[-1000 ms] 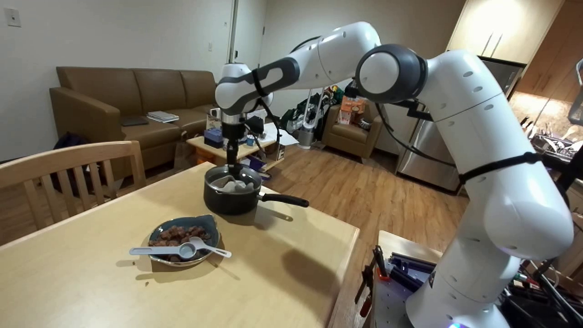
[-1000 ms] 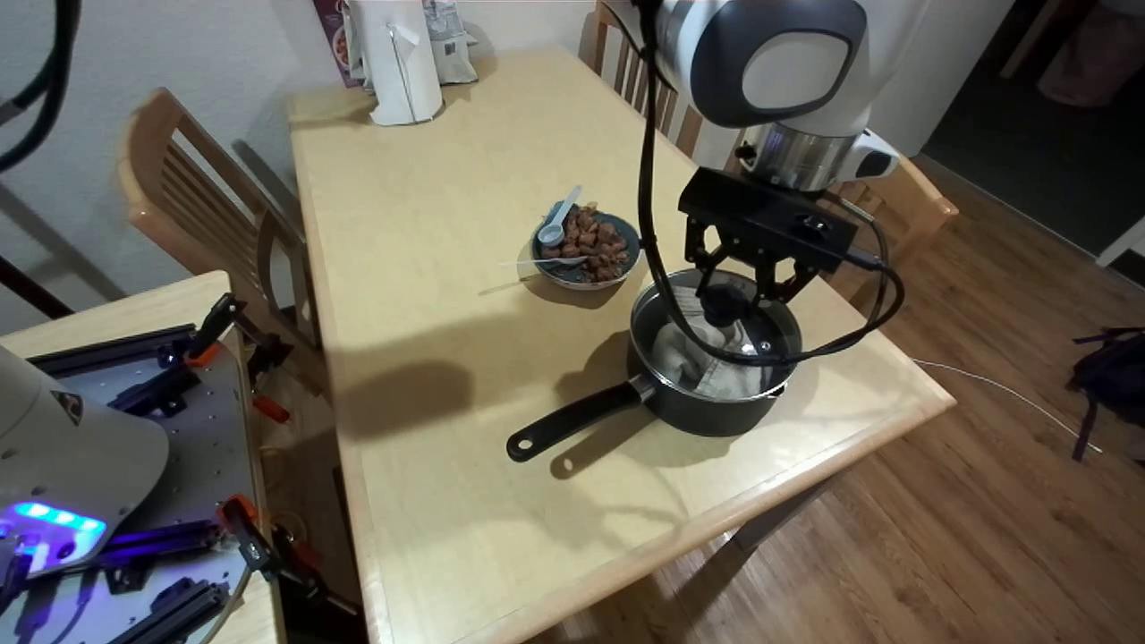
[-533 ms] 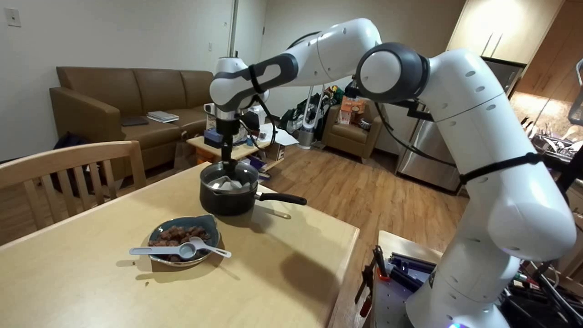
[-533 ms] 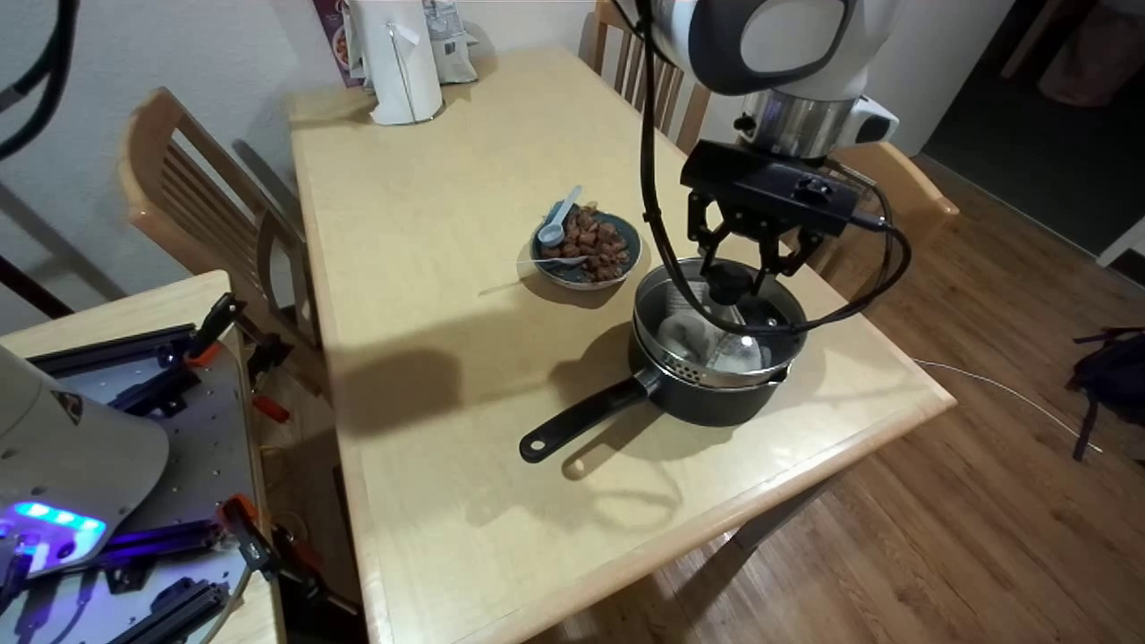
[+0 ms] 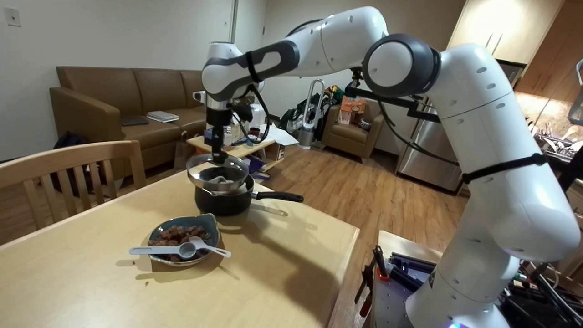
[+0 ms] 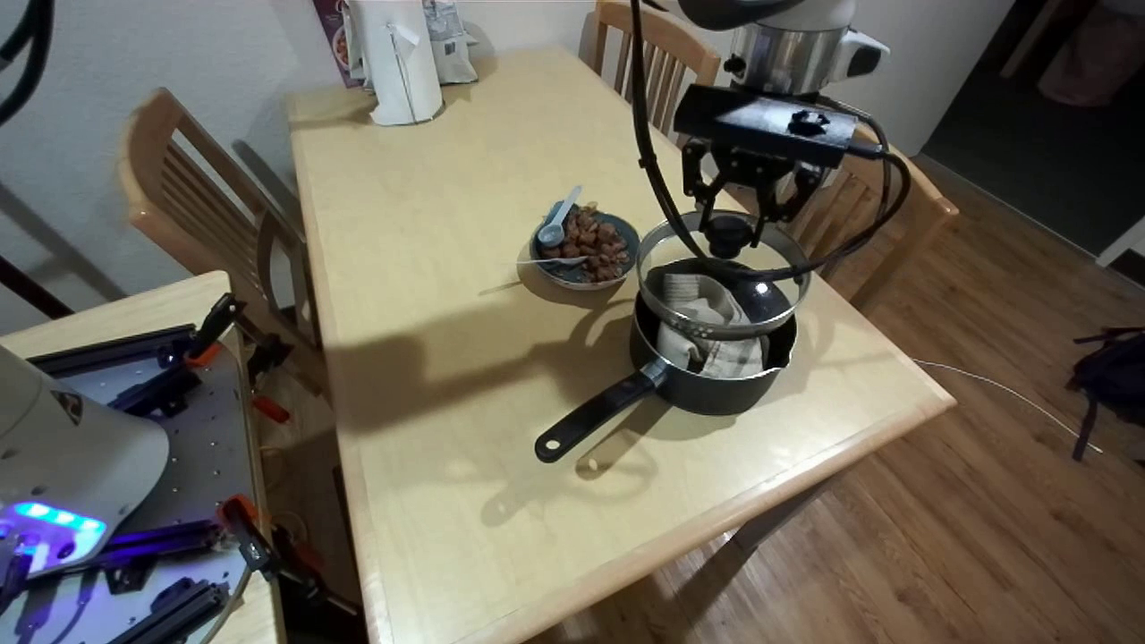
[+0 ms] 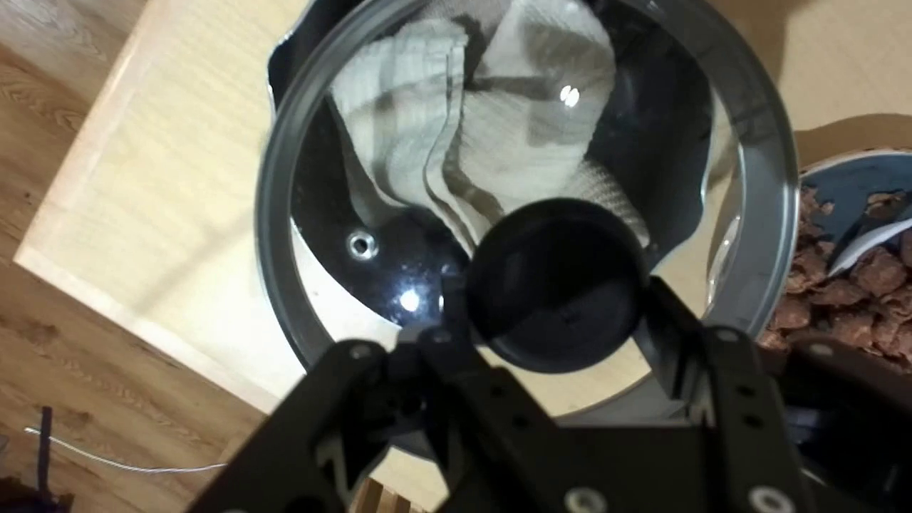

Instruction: Remove the glass lid from the black pot on the right, place the grey measuring spoon inside the black pot

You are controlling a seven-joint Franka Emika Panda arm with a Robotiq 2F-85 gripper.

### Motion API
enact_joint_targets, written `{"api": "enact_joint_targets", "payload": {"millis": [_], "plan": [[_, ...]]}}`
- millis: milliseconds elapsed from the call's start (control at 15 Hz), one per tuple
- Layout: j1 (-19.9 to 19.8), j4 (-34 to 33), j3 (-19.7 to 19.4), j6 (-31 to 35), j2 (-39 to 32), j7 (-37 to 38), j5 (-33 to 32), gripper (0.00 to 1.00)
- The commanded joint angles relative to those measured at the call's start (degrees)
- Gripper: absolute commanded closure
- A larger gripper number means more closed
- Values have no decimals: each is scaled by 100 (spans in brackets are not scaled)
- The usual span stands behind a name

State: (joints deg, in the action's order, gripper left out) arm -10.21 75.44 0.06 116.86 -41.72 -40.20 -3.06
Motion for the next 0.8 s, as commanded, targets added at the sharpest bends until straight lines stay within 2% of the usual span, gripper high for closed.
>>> {"api": "enact_joint_targets", "payload": {"millis": [0, 733], "plan": [[70, 371, 87, 82, 423, -162, -151, 66], [461, 896, 528, -269, 480, -1631, -182, 66]]}}
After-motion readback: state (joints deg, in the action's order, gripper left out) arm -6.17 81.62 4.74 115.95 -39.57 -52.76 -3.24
